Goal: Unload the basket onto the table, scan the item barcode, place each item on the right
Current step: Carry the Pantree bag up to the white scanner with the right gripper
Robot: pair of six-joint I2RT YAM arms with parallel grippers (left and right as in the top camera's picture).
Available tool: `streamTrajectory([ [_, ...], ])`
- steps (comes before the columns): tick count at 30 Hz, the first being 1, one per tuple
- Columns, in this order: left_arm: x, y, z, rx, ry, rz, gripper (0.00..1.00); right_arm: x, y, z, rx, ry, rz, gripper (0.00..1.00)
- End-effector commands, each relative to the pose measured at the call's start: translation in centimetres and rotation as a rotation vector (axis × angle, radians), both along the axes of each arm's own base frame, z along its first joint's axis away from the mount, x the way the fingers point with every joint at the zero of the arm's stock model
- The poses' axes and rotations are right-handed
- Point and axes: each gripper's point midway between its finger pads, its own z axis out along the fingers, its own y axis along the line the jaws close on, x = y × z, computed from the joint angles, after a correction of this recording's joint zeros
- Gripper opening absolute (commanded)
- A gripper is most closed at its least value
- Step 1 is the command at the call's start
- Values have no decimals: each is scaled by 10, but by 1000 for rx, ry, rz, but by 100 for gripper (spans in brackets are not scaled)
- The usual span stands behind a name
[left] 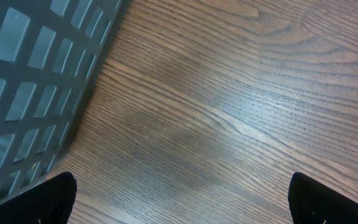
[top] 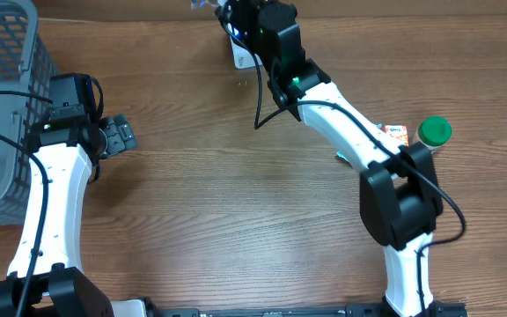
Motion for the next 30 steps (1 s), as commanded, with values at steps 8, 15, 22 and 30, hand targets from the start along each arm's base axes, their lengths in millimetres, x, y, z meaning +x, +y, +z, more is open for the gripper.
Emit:
streamTrajectory([
  [8,4,0,5,7,-11,-14,100,22,4,-36,26,-36,-13,4],
  [15,4,0,5,8,-11,-15,100,26,1,-63,-2,14,-34,4],
  [22,4,0,5,7,-11,-14,100,22,-1,-88,37,133,-51,4],
  [30,4,0,5,7,-11,-15,100,14,3,-107,129,250,-55,4],
])
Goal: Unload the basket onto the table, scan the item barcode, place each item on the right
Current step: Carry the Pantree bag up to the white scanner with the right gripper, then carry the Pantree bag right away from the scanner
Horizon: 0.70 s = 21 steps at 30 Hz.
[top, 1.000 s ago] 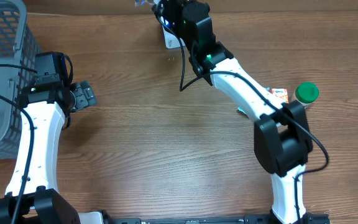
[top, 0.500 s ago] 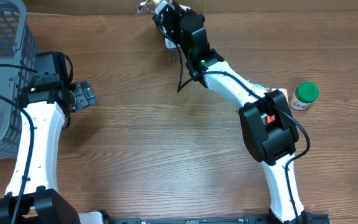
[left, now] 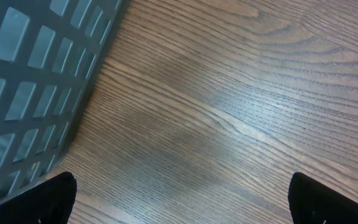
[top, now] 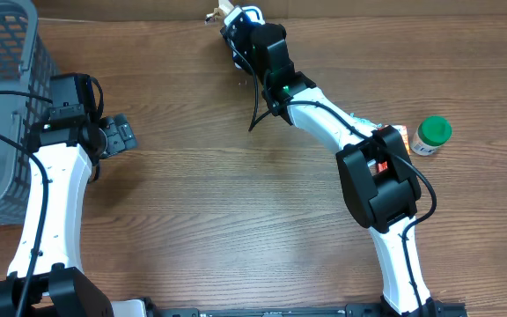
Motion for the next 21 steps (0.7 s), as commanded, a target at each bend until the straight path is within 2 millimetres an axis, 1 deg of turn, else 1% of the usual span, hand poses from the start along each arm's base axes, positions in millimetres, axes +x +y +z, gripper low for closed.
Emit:
streamTrajectory([
  [1,4,0,5,7,-11,-14,100,-3,6,-1,58,46,14,4],
  [5,4,0,5,8,-11,-15,100,-8,13,-6,75,76,44,4],
  [11,4,0,5,7,-11,-14,100,-8,14,-5,87,78,41,4],
  [17,4,0,5,7,-11,-15,100,-4,14,5,160,57,30,4],
  [21,4,0,5,7,-11,-15,100,-3,13,7,176,57,24,4],
])
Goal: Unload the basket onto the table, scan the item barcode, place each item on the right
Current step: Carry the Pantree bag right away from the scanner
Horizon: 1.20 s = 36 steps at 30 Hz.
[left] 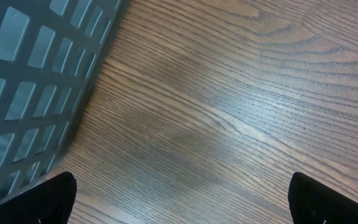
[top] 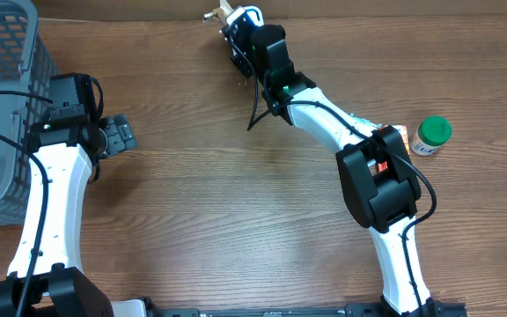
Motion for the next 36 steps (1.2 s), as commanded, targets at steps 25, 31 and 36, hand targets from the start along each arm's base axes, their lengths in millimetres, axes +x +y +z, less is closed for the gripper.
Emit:
streamTrajectory([
  [25,4,0,5,8,-11,-15,100,-77,-46,176,228,73,-75,4],
  [31,4,0,5,8,-11,-15,100,-138,-84,108,169,493,-215,4],
  [36,4,0,5,7,-11,-15,100,-216,-110,33,5,910,-252,12],
])
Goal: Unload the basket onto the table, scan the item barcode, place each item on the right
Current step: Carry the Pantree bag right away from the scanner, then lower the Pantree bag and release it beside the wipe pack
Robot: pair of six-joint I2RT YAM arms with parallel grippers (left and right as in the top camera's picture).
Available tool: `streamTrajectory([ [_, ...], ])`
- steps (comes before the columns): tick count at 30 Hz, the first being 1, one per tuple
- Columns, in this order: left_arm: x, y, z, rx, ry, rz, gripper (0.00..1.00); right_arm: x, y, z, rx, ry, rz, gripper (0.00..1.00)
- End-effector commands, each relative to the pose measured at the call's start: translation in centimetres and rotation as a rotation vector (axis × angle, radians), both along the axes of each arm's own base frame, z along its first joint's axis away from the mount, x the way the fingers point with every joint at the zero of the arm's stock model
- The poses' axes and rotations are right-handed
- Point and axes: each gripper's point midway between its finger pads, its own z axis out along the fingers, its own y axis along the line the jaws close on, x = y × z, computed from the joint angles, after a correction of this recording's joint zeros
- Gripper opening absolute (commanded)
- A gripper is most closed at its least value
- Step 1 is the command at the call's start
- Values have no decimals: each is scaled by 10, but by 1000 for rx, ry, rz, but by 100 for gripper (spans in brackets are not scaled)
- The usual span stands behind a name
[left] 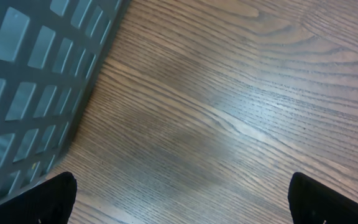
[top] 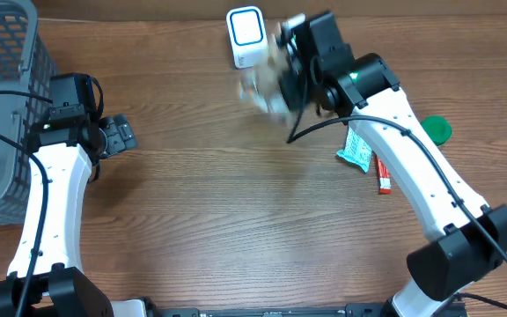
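Observation:
The white scanner with a blue rim (top: 246, 36) stands at the table's far edge. Just below and right of it my right gripper (top: 277, 77) is shut on a pale item (top: 259, 89), which is motion-blurred, so no label can be made out. My left gripper (top: 118, 134) hovers at the left beside the basket, open and holding nothing. In the left wrist view the left gripper (left: 183, 210) shows only its black fingertips (left: 53, 198) at the bottom corners, far apart over bare wood.
A grey mesh basket fills the left edge and shows as a wall (left: 36, 81) in the left wrist view. At the right lie a teal packet (top: 356, 150), a red tube (top: 383, 176) and a green-lidded jar (top: 436, 130).
My right arm has swung from the far edge left of the scanner to just right of it. The scanner is now uncovered, and a blurred pale item sits in the right gripper. The left arm is unchanged.
At first my right arm reached over the scanner, hiding most of it. At the two later moments its gripper was at the table's far edge with something pale at its tip. Now it is below and right of the scanner, holding the item. The left arm stayed still throughout.

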Motion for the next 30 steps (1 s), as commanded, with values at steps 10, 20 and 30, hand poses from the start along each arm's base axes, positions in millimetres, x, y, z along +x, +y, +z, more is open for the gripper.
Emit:
streamTrajectory([
  [10,4,0,5,7,-11,-15,100,-79,-38,-86,-121,417,-59,72],
  [20,4,0,5,7,-11,-14,100,-75,-54,-90,-199,392,-90,100],
  [30,4,0,5,7,-11,-14,100,-75,-54,-90,-199,392,-90,100],
])
